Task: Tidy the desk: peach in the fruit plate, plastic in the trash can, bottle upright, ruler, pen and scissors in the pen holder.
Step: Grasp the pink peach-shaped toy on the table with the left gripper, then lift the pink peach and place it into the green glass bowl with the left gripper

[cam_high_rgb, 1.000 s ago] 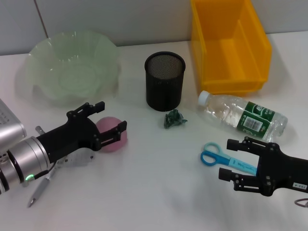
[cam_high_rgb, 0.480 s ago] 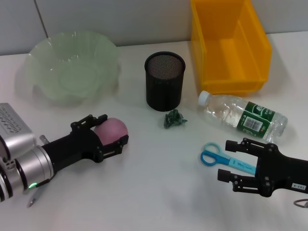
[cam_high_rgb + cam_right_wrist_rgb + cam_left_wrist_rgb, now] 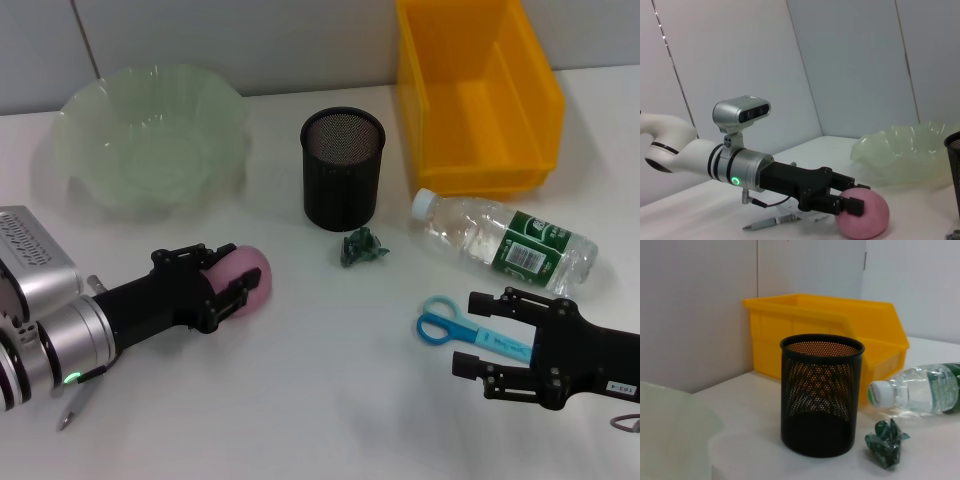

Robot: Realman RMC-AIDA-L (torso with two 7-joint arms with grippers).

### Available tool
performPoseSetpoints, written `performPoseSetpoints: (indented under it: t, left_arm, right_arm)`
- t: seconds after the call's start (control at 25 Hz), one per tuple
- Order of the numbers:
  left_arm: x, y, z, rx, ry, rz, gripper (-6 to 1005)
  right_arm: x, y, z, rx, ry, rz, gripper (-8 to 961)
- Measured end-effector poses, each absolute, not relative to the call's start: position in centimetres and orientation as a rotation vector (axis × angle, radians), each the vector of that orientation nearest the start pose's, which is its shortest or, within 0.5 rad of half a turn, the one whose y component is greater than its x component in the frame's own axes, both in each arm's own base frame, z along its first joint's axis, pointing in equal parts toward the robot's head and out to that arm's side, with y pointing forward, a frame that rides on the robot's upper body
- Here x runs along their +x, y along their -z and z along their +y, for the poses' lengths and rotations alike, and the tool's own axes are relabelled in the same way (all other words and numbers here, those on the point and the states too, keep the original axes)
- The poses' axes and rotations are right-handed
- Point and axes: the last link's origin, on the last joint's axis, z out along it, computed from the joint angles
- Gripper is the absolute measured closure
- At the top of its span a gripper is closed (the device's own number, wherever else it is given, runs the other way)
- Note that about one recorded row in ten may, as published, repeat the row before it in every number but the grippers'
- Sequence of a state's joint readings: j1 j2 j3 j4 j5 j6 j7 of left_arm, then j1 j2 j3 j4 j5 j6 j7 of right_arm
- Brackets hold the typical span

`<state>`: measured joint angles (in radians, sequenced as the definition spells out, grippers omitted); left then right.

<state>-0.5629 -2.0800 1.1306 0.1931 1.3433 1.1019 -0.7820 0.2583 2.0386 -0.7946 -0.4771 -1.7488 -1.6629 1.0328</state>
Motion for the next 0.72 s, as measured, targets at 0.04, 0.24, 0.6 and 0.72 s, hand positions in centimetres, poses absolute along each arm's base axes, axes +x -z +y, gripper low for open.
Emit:
performPoseSetpoints:
  t: [0.04,0.24,0.6,0.72]
  left_arm:
    - [-28.4,8.2,32.9,-2.517,0.579,-0.464,407]
    - [-28.3,8.1,33.1,-2.513,0.587,-0.46,536]
    - [-26.6,7.0,33.2,-2.521,0.721,-0.373,694]
    - [-24.7,4.2,34.5,-2.39,0.899,-0.306,702]
  right_arm:
    - [32.1,0.7,23.7,-2.598,-0.897,0.591,127]
    - [32.1,0.7,23.7,-2.598,-0.899,0.602,128]
    - [32.1,0.6,23.7,-2.597,-0.902,0.604,127]
    - [32.0,0.6,23.6,-2.6,-0.908,0.601,128]
